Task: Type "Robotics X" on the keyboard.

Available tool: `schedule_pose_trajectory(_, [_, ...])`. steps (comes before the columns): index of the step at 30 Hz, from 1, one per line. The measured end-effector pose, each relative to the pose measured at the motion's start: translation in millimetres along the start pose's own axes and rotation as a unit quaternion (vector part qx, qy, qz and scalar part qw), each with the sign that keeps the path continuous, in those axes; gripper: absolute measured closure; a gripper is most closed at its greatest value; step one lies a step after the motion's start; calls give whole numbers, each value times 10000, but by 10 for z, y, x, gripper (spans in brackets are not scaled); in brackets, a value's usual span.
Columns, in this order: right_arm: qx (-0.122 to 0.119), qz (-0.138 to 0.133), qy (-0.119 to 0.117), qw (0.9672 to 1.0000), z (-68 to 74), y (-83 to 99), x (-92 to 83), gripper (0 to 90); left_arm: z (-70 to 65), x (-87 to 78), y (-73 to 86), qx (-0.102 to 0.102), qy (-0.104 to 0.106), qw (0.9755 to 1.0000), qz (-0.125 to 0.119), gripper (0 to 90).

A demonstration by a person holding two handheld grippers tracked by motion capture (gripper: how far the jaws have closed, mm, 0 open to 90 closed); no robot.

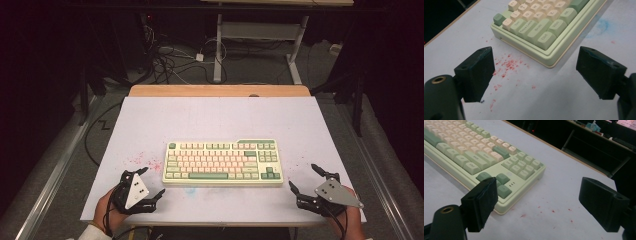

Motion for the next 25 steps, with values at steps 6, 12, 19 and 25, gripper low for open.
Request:
schedule_pose_trajectory(6, [9,-33,18,10000,-9,-7,-5,162,4,6,2,16,0,10000,27,144])
schedule_pose_trajectory(12, [-12,-9,3,10000,3,-5,4,162,22,9,-4,-27,-14,10000,3,145])
schedule_pose_trajectory(19, [-5,-17,37,10000,-20,2,-4,161,24,11,-16,18,-42,10000,15,144])
schedule_pose_trajectory(25, [-33,-7,51,10000,-17,3,-4,161,34,12,-29,26,-55,10000,-16,144])
Point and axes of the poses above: each handheld gripper's, and its own axes: x roughly forward along the jaws, y roughly out of its underside, z roughly to its left, the point moved 7 cm from there along x, roughly forward along the jaws, and after that the axes turned 7 degrees about z, right-handed, at the moved point
